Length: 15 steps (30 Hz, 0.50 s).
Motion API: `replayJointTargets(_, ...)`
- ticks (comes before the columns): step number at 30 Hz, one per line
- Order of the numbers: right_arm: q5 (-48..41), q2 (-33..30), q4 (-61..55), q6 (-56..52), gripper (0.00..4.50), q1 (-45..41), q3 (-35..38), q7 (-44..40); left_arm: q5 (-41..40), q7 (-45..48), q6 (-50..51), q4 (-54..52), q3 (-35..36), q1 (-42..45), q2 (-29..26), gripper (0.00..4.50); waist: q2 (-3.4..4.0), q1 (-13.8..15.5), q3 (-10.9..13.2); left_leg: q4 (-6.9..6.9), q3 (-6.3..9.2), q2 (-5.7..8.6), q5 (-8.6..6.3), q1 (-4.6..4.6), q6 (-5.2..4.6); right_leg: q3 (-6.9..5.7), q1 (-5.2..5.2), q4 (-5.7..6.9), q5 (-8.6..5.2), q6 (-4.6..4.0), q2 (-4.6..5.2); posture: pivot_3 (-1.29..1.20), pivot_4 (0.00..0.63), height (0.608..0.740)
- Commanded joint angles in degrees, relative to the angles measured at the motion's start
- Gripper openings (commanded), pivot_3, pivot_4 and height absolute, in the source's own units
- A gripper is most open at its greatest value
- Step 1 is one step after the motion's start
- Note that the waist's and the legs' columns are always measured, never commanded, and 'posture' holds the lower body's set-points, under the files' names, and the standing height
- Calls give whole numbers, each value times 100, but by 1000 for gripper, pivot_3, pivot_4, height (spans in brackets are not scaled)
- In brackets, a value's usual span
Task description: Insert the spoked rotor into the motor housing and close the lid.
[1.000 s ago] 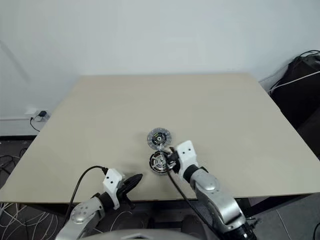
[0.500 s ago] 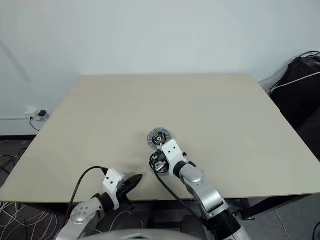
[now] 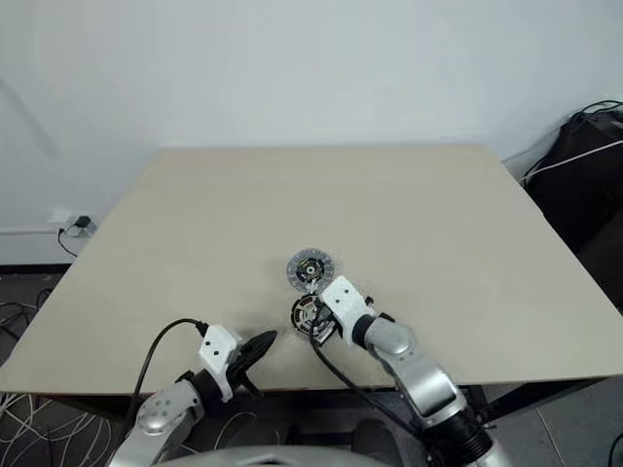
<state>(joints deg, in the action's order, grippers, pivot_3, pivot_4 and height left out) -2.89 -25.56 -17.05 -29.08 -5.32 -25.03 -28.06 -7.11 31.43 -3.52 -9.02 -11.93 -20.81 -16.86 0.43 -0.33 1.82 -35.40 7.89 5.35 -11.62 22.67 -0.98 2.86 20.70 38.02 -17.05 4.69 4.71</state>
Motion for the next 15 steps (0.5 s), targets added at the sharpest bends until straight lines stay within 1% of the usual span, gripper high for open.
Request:
replayJointTargets(1,201,-506,-461,-26,634,-304,-234,-702,100,0,-359,38,-36,126,21,0,-9,8,0,0,2,0,0,0,0,-3,0,-1,0,0,1,0,0,740)
replayJointTargets(3,262,-791,-548,-68,1238,-478,-335,-1057,110,-12,-394,92,-47,151,34,0,-8,9,1,2,3,-2,0,0,0,-4,0,-2,-1,-1,1,0,0,740)
replayJointTargets(4,317,-926,-567,-78,1653,-574,-406,-1242,115,-14,-384,110,-57,163,32,0,-10,8,2,2,3,-1,0,1,0,-4,0,-3,-1,-1,1,0,0,740)
replayJointTargets(7,464,-1211,-559,-98,2571,-845,-644,-1729,93,9,-338,141,-88,174,24,0,-24,10,11,0,2,-1,0,2,0,-4,-2,-5,0,0,2,0,0,740)
replayJointTargets(10,631,-1350,-452,-97,2571,-1172,-927,-2165,90,34,-305,153,-124,161,21,0,-33,19,16,-4,4,-1,0,1,-1,-6,-5,-6,0,1,4,0,0,740)
replayJointTargets(15,886,-1307,-100,2,2571,-1559,-1285,-2649,98,13,-318,154,-164,118,35,0,-37,51,18,-3,6,0,-1,2,-1,-10,-5,-7,1,2,15,0,0,740)
